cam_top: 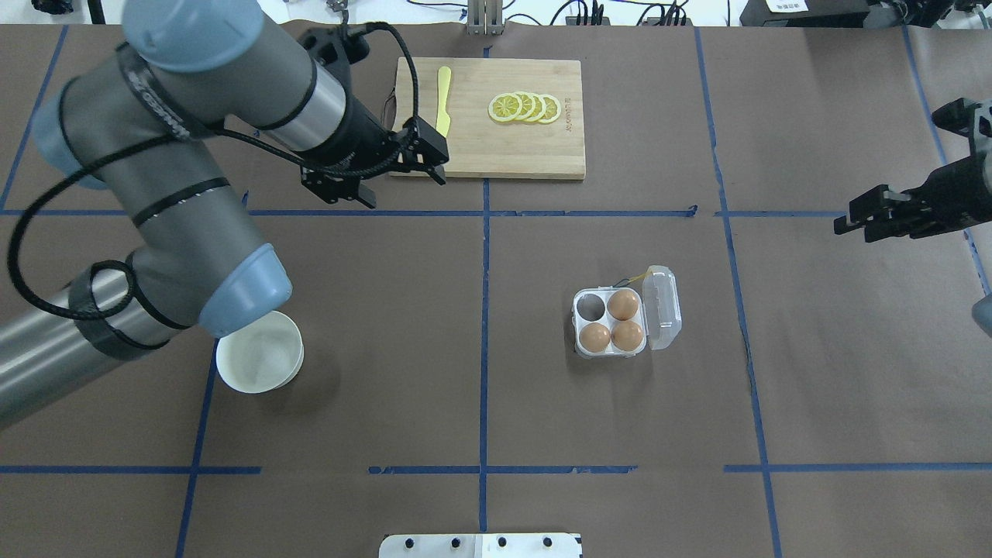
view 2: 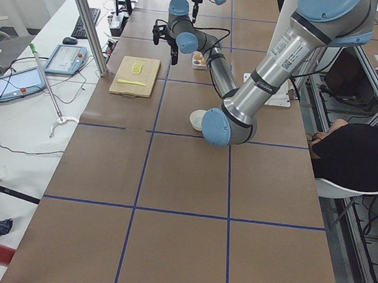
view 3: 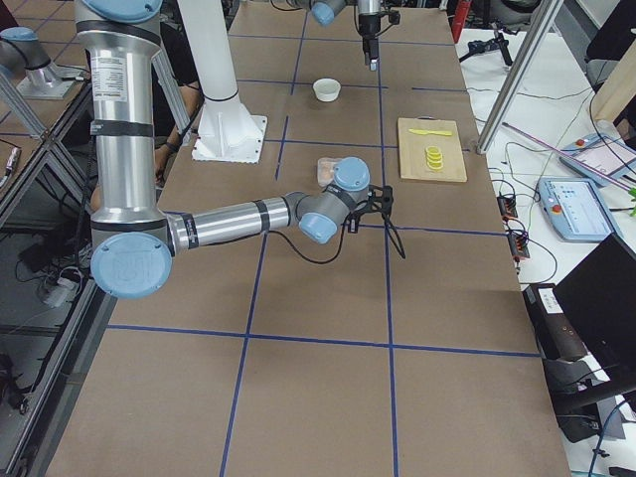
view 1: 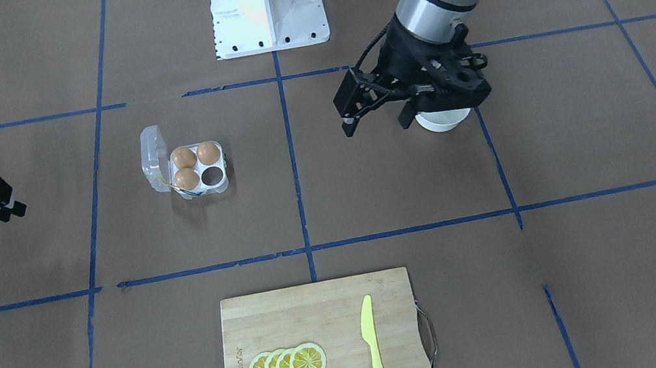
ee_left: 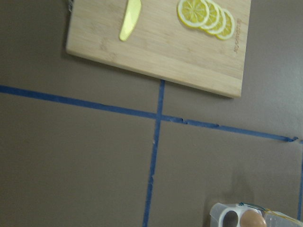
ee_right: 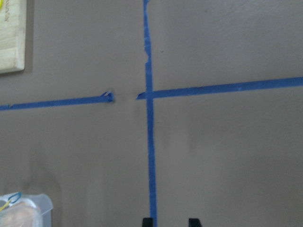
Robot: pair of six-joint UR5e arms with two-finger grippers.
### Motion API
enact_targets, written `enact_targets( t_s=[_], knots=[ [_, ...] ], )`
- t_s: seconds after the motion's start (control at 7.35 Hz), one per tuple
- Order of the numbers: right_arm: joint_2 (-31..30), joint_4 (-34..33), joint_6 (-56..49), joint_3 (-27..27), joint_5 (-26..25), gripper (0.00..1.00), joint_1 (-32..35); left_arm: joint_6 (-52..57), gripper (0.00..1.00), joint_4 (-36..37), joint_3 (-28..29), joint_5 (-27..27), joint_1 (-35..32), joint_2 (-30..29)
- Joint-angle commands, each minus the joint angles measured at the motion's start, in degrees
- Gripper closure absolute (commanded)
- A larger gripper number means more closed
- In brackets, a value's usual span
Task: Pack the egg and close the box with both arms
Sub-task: 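Withdraw the left gripper while the right gripper reaches to the carton lid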
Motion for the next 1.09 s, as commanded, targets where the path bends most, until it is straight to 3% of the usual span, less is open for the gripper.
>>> enact_targets(
  t_s=[0.0,0.41,0.54,0.82,0.95],
  knots=[
    [1.1,0.4,0.9,2.3,-3.6,1.00,-8.8,4.7,0.00,2.6,-0.8,-0.1,-3.6,1.6],
    [9.1,-0.9,9.6,3.5,-10.3,1.00,-19.2,10.2,0.00,2.6,-0.7,-0.1,-6.2,4.0],
    [14.2,-6.1,9.7,3.1,-13.4,1.00,-21.4,11.0,0.00,2.3,-0.7,-0.2,-6.2,5.3],
    [26.1,-20.2,9.7,2.9,-13.9,1.00,-21.6,11.5,0.00,2.1,-0.5,-0.2,-6.2,5.6],
    [27.6,-20.8,9.7,3.0,-13.8,0.73,-21.6,11.6,0.00,1.9,-0.5,-0.2,-6.2,6.2]
  ],
)
